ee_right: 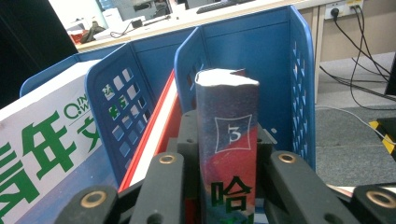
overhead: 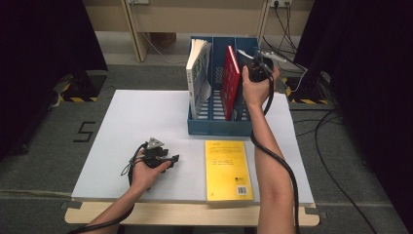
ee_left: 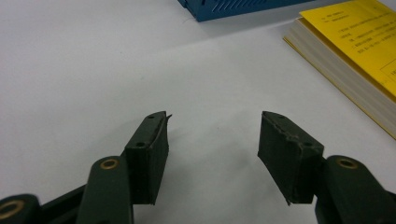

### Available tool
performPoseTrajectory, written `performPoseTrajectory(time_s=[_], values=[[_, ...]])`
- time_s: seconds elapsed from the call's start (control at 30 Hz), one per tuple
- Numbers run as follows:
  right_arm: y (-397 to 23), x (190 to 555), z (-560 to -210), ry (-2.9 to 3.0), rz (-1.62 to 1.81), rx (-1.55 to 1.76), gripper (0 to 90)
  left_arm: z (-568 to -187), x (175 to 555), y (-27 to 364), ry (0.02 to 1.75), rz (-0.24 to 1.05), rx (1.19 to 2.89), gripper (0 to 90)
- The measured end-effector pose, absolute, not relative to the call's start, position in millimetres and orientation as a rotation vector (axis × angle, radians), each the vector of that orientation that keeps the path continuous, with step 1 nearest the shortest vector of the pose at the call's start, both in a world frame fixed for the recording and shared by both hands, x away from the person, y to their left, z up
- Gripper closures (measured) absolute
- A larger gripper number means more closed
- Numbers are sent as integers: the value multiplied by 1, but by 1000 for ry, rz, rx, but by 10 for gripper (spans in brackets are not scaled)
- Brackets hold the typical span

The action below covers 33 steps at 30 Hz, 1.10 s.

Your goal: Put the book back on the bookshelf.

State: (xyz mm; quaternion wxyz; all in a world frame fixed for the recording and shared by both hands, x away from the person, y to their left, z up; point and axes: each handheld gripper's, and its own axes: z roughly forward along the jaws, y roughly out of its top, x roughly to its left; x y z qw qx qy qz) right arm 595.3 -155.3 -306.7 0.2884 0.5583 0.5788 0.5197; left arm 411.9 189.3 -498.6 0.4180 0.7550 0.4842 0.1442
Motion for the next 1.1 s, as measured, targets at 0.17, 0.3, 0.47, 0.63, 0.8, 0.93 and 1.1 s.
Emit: performPoseTrajectory(time_s=[0.17,0.3,0.47,0.63,0.8,0.93,1.1], values=[[-153,594,-308,1554,1388,1480,744,-499,411,190,1212,360,1895,422],[-152,592,-308,1570,1371,1470,738,-498,411,191,1212,359,1898,422],[-151,588,-307,1580,1363,1478,734,-499,410,190,1212,361,1894,421],[-153,583,-307,1584,1355,1487,728,-499,410,190,1216,361,1890,421],[-157,577,-306,1583,1338,1506,724,-497,410,191,1214,363,1899,421],[-160,570,-306,1605,1316,1503,723,-496,410,190,1212,367,1887,422],[-161,564,-307,1616,1298,1507,721,-494,411,189,1204,370,1890,423]])
